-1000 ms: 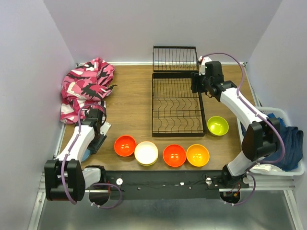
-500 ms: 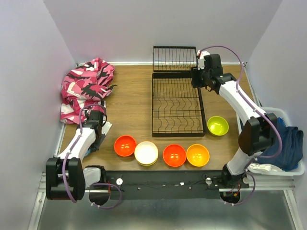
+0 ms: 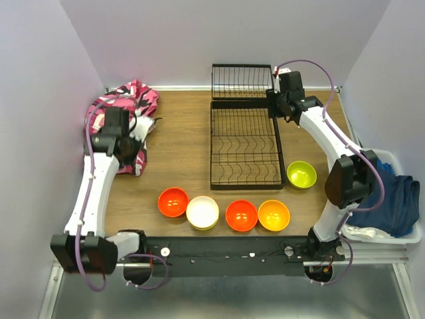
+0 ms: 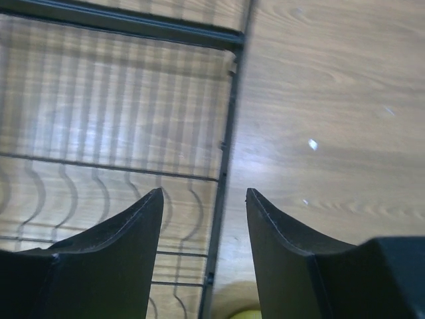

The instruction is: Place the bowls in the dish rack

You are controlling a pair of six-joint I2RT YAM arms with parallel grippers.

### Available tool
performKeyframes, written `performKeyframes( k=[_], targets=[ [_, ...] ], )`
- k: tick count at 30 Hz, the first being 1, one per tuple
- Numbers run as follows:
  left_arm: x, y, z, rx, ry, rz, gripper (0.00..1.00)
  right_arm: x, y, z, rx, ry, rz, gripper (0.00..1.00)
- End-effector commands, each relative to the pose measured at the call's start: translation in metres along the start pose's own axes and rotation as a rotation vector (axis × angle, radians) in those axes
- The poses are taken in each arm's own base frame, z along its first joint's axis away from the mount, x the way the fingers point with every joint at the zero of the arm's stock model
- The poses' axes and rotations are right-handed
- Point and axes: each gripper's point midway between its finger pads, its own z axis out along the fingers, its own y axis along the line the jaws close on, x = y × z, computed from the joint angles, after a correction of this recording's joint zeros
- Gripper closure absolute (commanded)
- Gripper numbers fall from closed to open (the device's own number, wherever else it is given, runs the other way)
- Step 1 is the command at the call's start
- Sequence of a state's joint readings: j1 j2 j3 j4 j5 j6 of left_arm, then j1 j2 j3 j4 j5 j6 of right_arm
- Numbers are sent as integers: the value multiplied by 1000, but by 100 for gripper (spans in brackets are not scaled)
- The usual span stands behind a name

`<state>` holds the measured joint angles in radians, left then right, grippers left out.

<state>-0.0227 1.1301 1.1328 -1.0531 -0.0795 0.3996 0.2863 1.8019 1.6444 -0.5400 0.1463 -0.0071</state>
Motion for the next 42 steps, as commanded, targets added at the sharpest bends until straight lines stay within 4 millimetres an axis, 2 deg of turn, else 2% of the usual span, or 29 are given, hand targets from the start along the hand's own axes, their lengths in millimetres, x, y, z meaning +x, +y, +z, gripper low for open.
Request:
performKeyframes(
  k=[1, 2, 3, 4, 5, 6, 7, 8, 9, 11, 12, 13, 14, 15, 16, 17, 18, 20, 21, 23, 24, 26, 27, 28, 30, 32, 33, 35, 42],
  targets=[
    [-101, -33, -31, 278, -183, 29, 100, -3, -62, -22, 294, -53, 136, 36],
    [-121, -47, -37, 359, -229, 38, 100, -1, -78, -28, 374, -54, 144, 32],
    [-140, -64, -30, 418, -225, 48, 100, -3, -86, -34, 398, -61, 152, 26],
    [-167, -69, -42, 438, -296, 67, 100, -2, -102, -38, 431, -63, 178, 18],
    [-184, -82, -48, 500, -338, 73, 100, -1, -110, -42, 436, -61, 194, 16],
    [-204, -95, -42, 557, -365, 60, 100, -1, -120, -50, 448, -63, 217, 15],
    [-223, -111, -53, 603, -419, 75, 100, 6, -138, -54, 477, -54, 260, 15],
    [-234, -122, -54, 646, -446, 66, 100, 10, -146, -58, 488, -49, 282, 15],
    [-256, -140, -60, 741, -527, 77, 100, 15, -154, -62, 502, -43, 293, 14],
    [-267, -174, -65, 875, -546, 20, 100, 28, -172, -75, 541, -31, 308, 14],
    [-290, -185, -82, 962, -671, 26, 100, 33, -176, -79, 549, -24, 312, 14],
    [-283, -203, -76, 1075, -614, -80, 100, 33, -181, -88, 557, -34, 315, 14],
    [-287, -216, -81, 1148, -632, -125, 100, 44, -178, -87, 551, -12, 304, 14],
    [-314, -217, -109, 1205, -853, -66, 100, 46, -178, -89, 552, -14, 300, 14],
    [-305, -229, -97, 1256, -856, -97, 100, 50, -177, -90, 549, -7, 292, 14],
    [-307, -240, -112, 1348, -860, -161, 100, 55, -175, -92, 543, -4, 288, 14],
    [-319, -243, -129, 1387, -1025, -99, 100, 58, -174, -92, 541, -1, 283, 14],
    [-322, -253, -136, 1484, -1056, -109, 100, 62, -174, -94, 543, 8, 272, 14],
    [-326, -270, -124, 1547, -995, -148, 100, 68, -183, -96, 564, 18, 284, 14],
    [-339, -277, -132, 1603, -1029, -147, 100, 71, -187, -95, 573, 26, 283, 14],
    [-340, -292, -119, 1643, -998, -162, 100, 72, -188, -93, 573, 35, 282, 14],
    [-352, -303, -127, 1686, -1031, -141, 100, 73, -189, -93, 572, 41, 280, 14],
    [-356, -314, -110, 1700, -1007, -156, 99, 73, -188, -91, 570, 47, 277, 14],
    [-361, -323, -119, 1734, -1010, -150, 99, 74, -188, -90, 566, 53, 275, 15],
    [-364, -339, -102, 1746, -989, -159, 99, 77, -187, -87, 564, 64, 274, 14],
    [-364, -354, -104, 1771, -983, -140, 99, 78, -188, -84, 563, 72, 271, 14],
    [-362, -361, -92, 1775, -961, -144, 99, 79, -188, -84, 563, 76, 269, 14],
    [-357, -372, -89, 1799, -941, -132, 99, 80, -188, -81, 560, 82, 266, 14],
    [-342, -387, -58, 1831, -893, -154, 100, 88, -185, -69, 545, 119, 258, 15]
  ],
)
